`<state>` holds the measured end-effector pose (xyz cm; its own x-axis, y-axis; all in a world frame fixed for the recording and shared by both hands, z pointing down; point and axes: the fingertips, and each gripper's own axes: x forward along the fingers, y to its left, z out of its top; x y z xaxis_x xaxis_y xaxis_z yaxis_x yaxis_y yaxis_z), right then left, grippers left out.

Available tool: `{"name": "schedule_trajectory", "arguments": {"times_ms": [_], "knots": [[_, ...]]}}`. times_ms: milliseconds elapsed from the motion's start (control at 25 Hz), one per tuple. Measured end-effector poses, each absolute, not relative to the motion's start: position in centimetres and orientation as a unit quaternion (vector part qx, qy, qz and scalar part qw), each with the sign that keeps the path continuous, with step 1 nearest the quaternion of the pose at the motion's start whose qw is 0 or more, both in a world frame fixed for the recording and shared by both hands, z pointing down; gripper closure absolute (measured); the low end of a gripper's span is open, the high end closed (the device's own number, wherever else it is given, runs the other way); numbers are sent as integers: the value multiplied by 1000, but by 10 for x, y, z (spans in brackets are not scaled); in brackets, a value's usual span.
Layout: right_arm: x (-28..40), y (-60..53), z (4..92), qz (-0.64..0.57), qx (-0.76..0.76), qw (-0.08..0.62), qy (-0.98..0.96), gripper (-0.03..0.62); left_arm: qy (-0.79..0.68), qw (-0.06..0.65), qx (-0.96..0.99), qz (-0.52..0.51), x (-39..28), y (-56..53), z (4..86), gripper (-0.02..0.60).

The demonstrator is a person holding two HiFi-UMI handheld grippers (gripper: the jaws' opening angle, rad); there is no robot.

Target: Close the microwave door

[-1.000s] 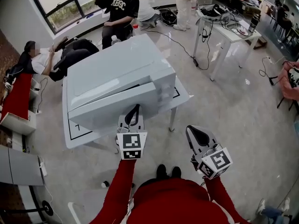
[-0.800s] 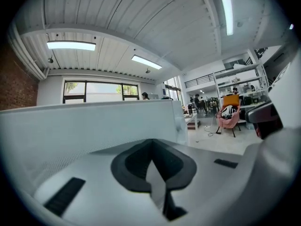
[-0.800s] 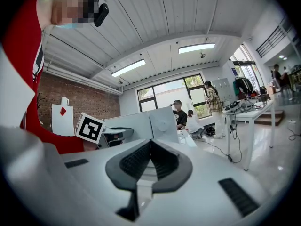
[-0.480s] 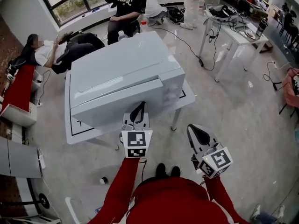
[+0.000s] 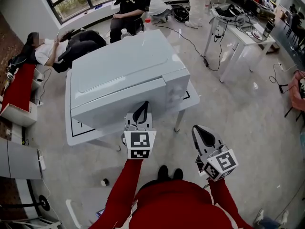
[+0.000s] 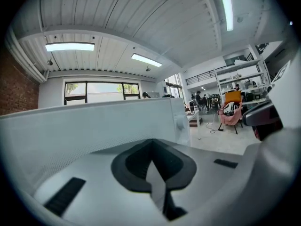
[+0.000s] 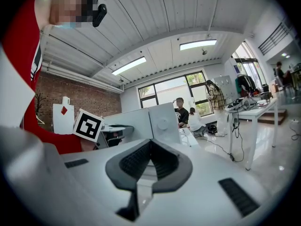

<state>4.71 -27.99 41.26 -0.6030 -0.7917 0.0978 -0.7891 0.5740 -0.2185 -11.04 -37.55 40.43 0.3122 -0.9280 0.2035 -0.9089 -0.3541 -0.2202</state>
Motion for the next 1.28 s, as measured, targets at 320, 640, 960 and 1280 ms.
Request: {"name": "schedule_trajectory", "arguments": {"times_ms": [320, 640, 960, 1280], "knots": [[49, -273, 415, -120, -443, 6, 889, 583, 567, 14, -811, -143, -109, -378, 407, 575], [52, -263, 417, -120, -443, 5, 889, 583, 563, -36, -813, -146, -101, -396, 422, 575], [60, -259, 414, -121, -450, 8, 885, 583, 566, -45, -810, -147, -89, -398, 432, 575], [52, -264, 400, -100, -424, 21, 900, 583, 480, -62, -873, -69, -62, -335, 412, 575]]}}
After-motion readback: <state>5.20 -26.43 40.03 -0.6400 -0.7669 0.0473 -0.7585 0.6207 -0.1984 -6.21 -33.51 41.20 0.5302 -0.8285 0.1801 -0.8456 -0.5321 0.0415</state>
